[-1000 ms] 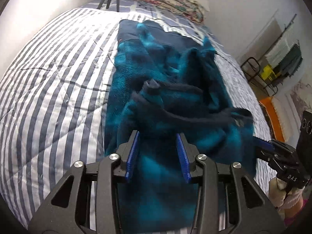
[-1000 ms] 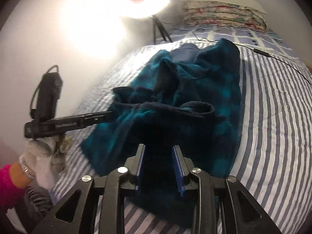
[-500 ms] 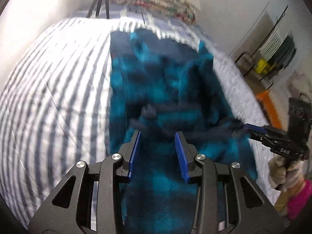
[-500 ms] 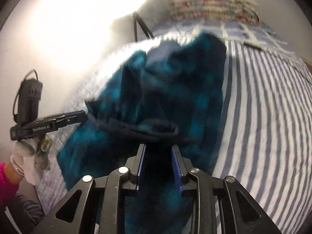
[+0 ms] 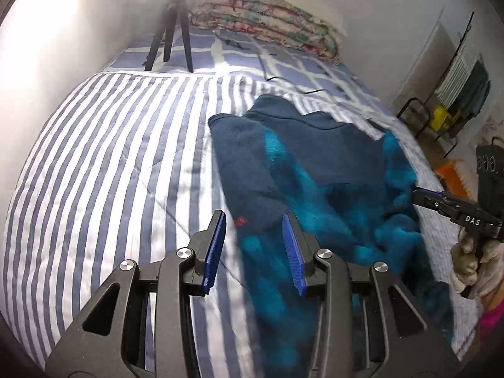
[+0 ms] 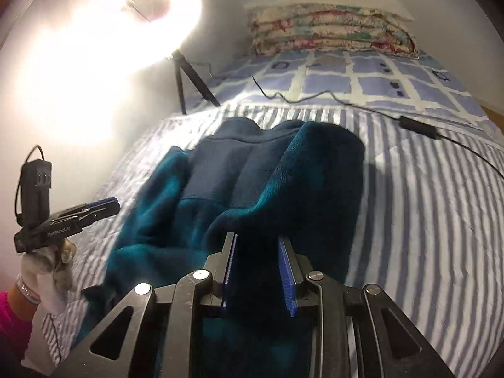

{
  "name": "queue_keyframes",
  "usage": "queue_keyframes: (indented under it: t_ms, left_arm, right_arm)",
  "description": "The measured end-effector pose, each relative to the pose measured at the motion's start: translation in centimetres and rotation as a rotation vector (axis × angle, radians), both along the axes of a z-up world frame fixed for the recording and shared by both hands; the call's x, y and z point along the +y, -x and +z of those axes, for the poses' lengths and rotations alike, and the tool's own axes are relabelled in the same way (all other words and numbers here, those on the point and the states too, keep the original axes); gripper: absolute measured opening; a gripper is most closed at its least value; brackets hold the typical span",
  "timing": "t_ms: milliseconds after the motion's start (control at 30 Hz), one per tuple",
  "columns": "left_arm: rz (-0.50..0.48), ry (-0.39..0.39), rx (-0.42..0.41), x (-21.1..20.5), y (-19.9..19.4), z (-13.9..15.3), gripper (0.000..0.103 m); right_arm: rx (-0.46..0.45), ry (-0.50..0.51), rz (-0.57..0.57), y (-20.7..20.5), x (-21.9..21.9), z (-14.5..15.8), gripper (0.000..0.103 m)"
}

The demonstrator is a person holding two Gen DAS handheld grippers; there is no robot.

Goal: Fold large clothes

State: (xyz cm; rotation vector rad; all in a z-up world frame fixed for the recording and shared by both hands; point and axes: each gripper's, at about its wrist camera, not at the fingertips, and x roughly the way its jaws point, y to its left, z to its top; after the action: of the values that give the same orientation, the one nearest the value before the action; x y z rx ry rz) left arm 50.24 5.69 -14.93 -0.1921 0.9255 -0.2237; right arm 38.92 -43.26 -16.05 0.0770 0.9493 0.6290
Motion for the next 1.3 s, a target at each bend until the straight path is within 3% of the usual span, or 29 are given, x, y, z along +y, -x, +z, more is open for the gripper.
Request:
queue_keyframes:
  t_ms: [133,200,367,400,467,500,633,733,767,833,867,900,933,967,1000,1033,1300]
  left_arm:
    - [0.022,0.007,0.005,0.9,-2.5,-1.4,0.039]
    - [0.044,0.024,0.016,1.6,-3.8,-2.0,0.048]
    - [0.072,0.064,0.047,2.3,-7.3,-3.0,0.051]
    - [0.075,0.072,0.053,2.3,-7.9,-3.2,0.051]
    - [0.083,0.079,0.074,2.2,-9.3,-3.8,0.051]
    - [0.085,0.077,0.077,2.2,-9.6,-4.0,0.051]
    - [0.066,0.019,0.088,0.7,-11.1,-4.6,0.051]
    - [0.036,0.004,0.084,-0.7,-11.7,-4.7,0.051]
    - [0.033,0.002,0.081,-0.9,-11.9,-4.7,0.047]
    - [0.015,-0.007,0.078,-1.8,-12.2,-4.9,0.027]
    - [0.014,-0.016,0.076,-2.1,-12.4,-4.9,0.022]
    - [0.015,-0.029,0.071,-2.3,-12.4,-4.9,0.011]
    - [0.014,-0.031,0.066,-2.6,-12.5,-4.8,0.008]
    - [0.014,-0.031,0.061,-2.7,-12.5,-4.7,0.007]
    - [0.019,-0.019,0.049,-2.7,-12.3,-4.4,0.006]
    - [0.021,-0.008,0.043,-2.6,-12.2,-4.2,0.006]
    - [0.041,0.08,-0.059,-1.8,-9.5,0.8,0.005]
  right_arm:
    - [0.024,0.062,0.029,-1.7,2.1,-2.7,0.026]
    - [0.057,0.077,0.039,-2.6,2.6,-3.8,0.026]
    - [0.071,0.024,0.092,-3.1,1.7,-2.8,0.032]
    - [0.069,-0.037,0.085,-3.3,0.4,-2.1,0.035]
    - [0.04,-0.076,0.049,-3.8,-1.3,-1.3,0.056]
    - [0.003,-0.077,0.006,-4.2,-2.7,-0.9,0.059]
    - [0.044,-0.101,-0.128,-6.9,-6.4,-2.1,0.061]
    - [0.084,-0.135,-0.151,-8.5,-7.0,-3.4,0.062]
    - [0.114,-0.179,-0.132,-9.1,-6.9,-3.9,0.063]
    - [0.139,-0.211,-0.115,-9.8,-6.1,-4.5,0.064]
    - [0.138,-0.205,-0.112,-10.0,-5.5,-4.7,0.063]
    - [0.133,-0.187,-0.1,-10.2,-4.5,-4.9,0.061]
    - [0.132,-0.171,-0.088,-10.3,-3.8,-5.0,0.048]
    - [0.131,-0.159,-0.077,-10.3,-3.2,-5.1,0.029]
    - [0.12,-0.142,-0.071,-10.2,-2.7,-5.0,0.023]
    - [0.109,-0.141,-0.066,-10.2,-2.5,-4.8,0.012]
    - [-0.046,-0.129,-0.07,-7.5,-3.7,0.9,0.005]
